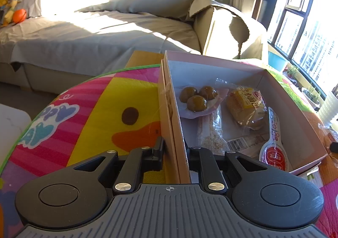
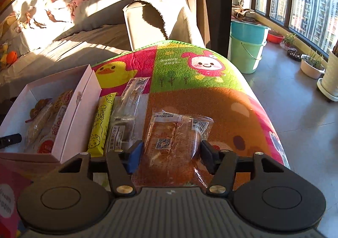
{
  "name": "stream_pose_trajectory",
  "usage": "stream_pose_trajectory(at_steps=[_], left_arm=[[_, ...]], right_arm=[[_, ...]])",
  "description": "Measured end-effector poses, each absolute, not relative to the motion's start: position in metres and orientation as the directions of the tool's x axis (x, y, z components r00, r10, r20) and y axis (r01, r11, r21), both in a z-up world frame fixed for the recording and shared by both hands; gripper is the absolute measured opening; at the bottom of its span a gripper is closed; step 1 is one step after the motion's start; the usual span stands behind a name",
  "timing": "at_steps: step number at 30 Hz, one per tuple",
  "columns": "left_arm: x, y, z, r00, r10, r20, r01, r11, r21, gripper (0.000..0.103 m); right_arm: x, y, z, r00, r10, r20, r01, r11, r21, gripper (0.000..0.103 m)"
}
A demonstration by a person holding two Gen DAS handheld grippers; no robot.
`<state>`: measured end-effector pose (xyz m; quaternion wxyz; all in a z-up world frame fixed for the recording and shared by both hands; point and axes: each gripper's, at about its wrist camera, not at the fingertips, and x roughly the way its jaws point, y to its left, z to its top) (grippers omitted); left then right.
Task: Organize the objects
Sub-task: 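Grasp the wrapped bread loaf with the right gripper and lift it, then carry the bread loaf into the pink box and release it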
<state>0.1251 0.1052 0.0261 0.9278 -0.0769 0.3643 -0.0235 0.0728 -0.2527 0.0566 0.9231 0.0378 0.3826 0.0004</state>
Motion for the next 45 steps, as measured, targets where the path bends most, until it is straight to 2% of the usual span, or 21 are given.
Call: stream_pose_trajectory(at_steps=[6,13,16,21,24,28,29,31,37,42,44,45], left_arm=[[0.125,0.106,0.026,0.734,-0.102,-0.671,-0.013,0.986,-0.164,0.017],[0.125,0.106,0.026,0.734,-0.104,-0.671,-0.014,0.986,-0.169,0.017],[0.124,0.105,0.026,0.734,-0.104,-0.671,-0.016,0.985,-0.170,0.017],[0.124,0.105,0.026,0.734,-0.103,-0.671,-0.019,0.985,-0.172,0.017],[0.125,0.105,0.026,0.733,-0.104,-0.673,-0.020,0.984,-0.174,0.017],[0.124,0.106,0.026,0.735,-0.112,-0.669,-0.014,0.984,-0.180,0.018],[0.123,0.107,0.026,0.734,-0.114,-0.669,-0.014,0.983,-0.183,0.018],[0.124,0.107,0.026,0.734,-0.113,-0.670,-0.016,0.983,-0.184,0.018],[0.124,0.107,0.026,0.734,-0.113,-0.670,-0.014,0.983,-0.182,0.018],[0.124,0.107,0.025,0.734,-0.114,-0.670,-0.012,0.983,-0.181,0.018],[0.124,0.107,0.025,0.733,-0.114,-0.670,-0.012,0.983,-0.181,0.018],[0.124,0.107,0.025,0.733,-0.115,-0.670,-0.012,0.983,-0.181,0.018]], right_arm=[[0.030,-0.254,0.078,0.731,0.042,-0.681,0.006,0.998,0.068,0.058],[-0.005,-0.221,0.099,0.752,0.132,-0.646,-0.134,0.990,0.047,0.058],[-0.014,-0.199,0.115,0.768,0.208,-0.606,-0.225,0.973,0.049,0.058],[-0.015,-0.157,0.148,0.798,0.361,-0.483,-0.370,0.926,0.079,0.058],[-0.005,-0.134,0.156,0.811,0.361,-0.459,-0.386,0.921,0.043,0.058],[-0.004,-0.133,0.155,0.809,0.339,-0.480,-0.386,0.923,0.001,0.058],[-0.004,-0.136,0.152,0.808,0.326,-0.491,-0.377,0.926,-0.006,0.064],[-0.005,-0.144,0.140,0.790,0.292,-0.539,-0.358,0.934,-0.018,0.077],[-0.002,-0.157,0.068,0.657,0.159,-0.737,-0.296,0.953,-0.058,0.083],[0.001,-0.167,0.035,0.600,0.113,-0.792,-0.233,0.972,-0.038,0.081],[0.001,-0.169,0.034,0.585,0.138,-0.799,-0.237,0.971,-0.006,0.061],[-0.001,-0.168,0.035,0.578,0.150,-0.802,-0.245,0.970,0.004,0.060]])
